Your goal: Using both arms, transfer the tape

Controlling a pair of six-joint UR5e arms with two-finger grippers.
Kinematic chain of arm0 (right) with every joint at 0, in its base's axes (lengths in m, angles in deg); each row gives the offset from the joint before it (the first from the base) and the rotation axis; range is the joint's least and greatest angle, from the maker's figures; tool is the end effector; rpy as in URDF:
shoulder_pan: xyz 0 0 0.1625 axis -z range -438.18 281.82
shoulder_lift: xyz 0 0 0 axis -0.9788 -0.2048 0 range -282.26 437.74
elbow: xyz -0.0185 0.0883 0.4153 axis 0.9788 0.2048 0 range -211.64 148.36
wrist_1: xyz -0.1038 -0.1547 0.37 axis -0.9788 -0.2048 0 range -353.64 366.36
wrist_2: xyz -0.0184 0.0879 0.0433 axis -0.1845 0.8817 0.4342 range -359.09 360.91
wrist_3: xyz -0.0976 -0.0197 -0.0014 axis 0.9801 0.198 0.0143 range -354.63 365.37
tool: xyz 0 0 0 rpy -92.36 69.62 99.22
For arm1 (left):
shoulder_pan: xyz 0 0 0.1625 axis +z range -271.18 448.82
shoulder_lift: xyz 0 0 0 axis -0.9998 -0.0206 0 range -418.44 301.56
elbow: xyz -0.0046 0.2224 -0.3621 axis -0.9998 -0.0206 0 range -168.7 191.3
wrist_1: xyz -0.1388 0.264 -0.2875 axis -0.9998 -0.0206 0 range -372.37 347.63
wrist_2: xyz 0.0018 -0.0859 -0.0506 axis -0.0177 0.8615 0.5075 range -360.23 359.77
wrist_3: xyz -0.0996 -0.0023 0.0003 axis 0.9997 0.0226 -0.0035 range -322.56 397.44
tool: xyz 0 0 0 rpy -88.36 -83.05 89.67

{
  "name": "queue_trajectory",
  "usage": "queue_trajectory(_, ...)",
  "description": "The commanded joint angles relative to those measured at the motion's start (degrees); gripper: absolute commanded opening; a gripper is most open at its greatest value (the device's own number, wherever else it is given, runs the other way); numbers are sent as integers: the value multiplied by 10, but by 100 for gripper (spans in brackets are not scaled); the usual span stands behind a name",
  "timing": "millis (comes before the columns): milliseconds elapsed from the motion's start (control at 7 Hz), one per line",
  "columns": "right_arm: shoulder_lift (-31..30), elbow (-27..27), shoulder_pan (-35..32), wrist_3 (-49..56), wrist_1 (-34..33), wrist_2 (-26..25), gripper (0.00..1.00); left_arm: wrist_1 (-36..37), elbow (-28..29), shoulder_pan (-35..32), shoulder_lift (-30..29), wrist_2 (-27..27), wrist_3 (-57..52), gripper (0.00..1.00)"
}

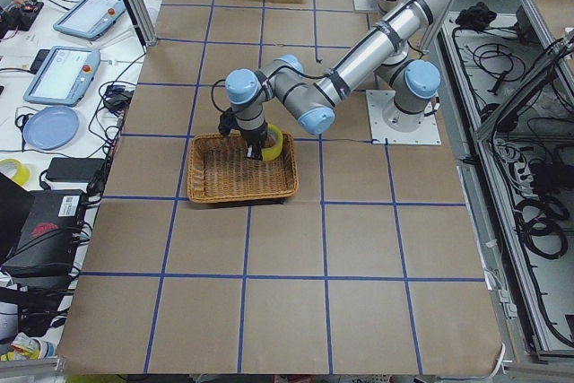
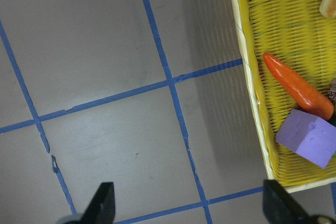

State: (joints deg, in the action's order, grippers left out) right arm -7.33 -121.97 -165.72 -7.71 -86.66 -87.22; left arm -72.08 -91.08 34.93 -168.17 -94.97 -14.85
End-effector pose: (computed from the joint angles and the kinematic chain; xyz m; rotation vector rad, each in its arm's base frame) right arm 0.1140 -0.5282 0.4466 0.4218 3.0833 0.0656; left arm 0.2362 -0.5360 0.2516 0.4387 3.0708 0.1249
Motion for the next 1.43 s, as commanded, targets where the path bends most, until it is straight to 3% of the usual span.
queue_trajectory(0,0,1,0,1,-1,2,100,116,-37,3,-39,2,-3,32)
queue_trajectory(143,0,1,0,1,-1,1,100,125,-34,5,-37,4,-8,95)
queue_trajectory(429,-1,1,0,1,6,1,100,117,13,-8,-10,-2,-51,100)
queue_trajectory(571,-8,1,2,2,6,2,100,59,43,-21,15,-1,-1,100)
queue_trajectory(714,-17,1,-3,2,8,5,100,3,66,-62,38,-2,134,100)
queue_trajectory(1286,-21,-1,-4,58,40,1,100,-151,78,-226,124,9,380,100)
